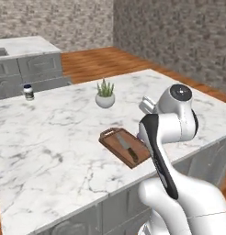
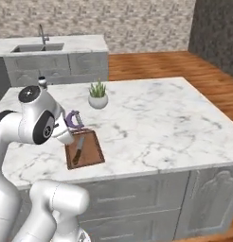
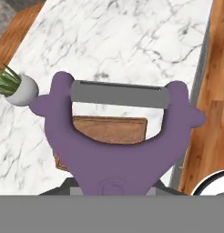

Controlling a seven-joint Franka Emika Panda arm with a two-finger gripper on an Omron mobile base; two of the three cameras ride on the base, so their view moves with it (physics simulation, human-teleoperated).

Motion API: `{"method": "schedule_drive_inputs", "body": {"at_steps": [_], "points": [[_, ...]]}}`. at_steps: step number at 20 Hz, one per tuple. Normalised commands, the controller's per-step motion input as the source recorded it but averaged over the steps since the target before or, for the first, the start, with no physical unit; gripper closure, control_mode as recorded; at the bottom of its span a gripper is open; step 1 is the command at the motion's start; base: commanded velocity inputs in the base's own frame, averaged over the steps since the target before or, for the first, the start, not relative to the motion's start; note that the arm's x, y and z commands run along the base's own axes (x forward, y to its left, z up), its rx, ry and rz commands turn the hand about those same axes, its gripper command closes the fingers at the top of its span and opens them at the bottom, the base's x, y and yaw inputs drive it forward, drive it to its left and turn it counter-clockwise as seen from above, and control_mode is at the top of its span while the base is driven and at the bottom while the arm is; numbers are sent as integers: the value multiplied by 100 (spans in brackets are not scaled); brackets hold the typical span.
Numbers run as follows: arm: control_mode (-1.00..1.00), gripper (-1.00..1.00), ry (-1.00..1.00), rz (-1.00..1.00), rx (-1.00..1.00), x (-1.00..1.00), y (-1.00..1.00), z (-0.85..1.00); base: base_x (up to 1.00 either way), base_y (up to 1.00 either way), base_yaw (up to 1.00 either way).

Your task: Open the drawer on the right and place the cutting tools on the cutting board.

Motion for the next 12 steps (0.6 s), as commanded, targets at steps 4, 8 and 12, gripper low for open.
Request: {"method": "schedule_drive_inputs", "body": {"at_steps": [4,8,12], "points": [[100,100,0,0,0,0,0,0,41,-91,38],[100,100,0,0,0,0,0,0,65,-70,30],[100,100,0,0,0,0,0,0,62,-22,30]]}}
